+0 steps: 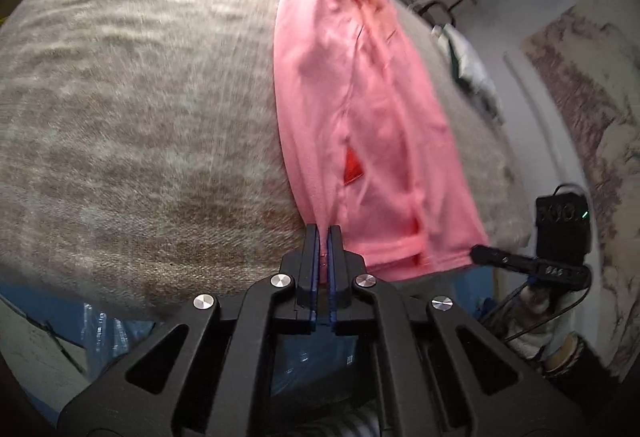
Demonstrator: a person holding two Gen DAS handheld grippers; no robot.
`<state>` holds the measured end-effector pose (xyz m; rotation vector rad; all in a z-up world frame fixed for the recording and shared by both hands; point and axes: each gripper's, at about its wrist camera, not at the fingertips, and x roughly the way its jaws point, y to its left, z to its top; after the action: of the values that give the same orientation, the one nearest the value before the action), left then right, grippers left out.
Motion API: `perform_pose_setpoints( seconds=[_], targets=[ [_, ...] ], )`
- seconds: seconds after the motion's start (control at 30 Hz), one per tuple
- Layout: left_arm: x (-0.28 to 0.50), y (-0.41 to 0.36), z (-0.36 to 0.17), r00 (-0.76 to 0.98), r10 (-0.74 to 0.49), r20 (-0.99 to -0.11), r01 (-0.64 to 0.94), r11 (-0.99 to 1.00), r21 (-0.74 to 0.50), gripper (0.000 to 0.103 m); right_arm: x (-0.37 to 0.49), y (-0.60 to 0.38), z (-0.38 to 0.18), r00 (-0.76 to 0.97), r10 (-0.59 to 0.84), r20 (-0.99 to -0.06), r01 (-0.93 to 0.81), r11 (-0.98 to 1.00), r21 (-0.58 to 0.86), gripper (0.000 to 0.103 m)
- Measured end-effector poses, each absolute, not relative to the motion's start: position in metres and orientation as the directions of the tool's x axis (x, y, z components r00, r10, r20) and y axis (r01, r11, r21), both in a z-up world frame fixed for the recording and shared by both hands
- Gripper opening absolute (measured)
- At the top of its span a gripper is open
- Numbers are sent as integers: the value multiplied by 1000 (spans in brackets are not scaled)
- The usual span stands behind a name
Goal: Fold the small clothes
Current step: 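Grasp the hem with both grippers and lift it toward the collar, then lay the hem over the collar half and open both grippers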
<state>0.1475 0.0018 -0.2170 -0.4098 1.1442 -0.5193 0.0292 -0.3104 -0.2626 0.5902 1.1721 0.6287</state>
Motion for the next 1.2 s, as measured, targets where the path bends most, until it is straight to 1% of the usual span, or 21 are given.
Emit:
perform_pose_setpoints(
  seconds=[0.07, 0.13, 0.2, 0.3, 0.53, 0.73, 1.0, 1.2],
  targets=[
    [145, 6, -209, 340, -588, -733, 192, 807, -558, 1, 24, -311, -251, 289, 725, -625, -162, 681, 714, 3],
    [145, 4, -214, 320, -586, -744, 193, 809, -555, 1, 23, -311, -243, 306, 725, -617, -175, 680, 712, 3],
    [147, 2, -226, 290, -570, -769, 177, 821, -542, 1, 25, -308, -247, 301, 707, -640, -167, 700, 695, 3],
    [147, 0, -231, 274, -580, -768, 168, 815, -555, 1, 28, -304, -263, 261, 679, -686, -129, 729, 673, 3],
    [165, 1, -205, 327, -636, -699, 177, 768, -615, 1, 40, -321, -254, 292, 744, -601, -83, 646, 759, 3],
    [205, -1, -188, 373, -655, -657, 177, 746, -643, 1, 71, -329, -232, 338, 761, -554, -93, 612, 785, 3],
    [267, -12, -178, 426, -646, -634, 174, 746, -643, 1, 125, -340, -204, 425, 737, -526, -115, 620, 776, 3],
    [307, -21, -178, 449, -631, -633, 172, 756, -631, 1, 159, -349, -205, 442, 723, -531, -113, 632, 767, 3]
  ],
)
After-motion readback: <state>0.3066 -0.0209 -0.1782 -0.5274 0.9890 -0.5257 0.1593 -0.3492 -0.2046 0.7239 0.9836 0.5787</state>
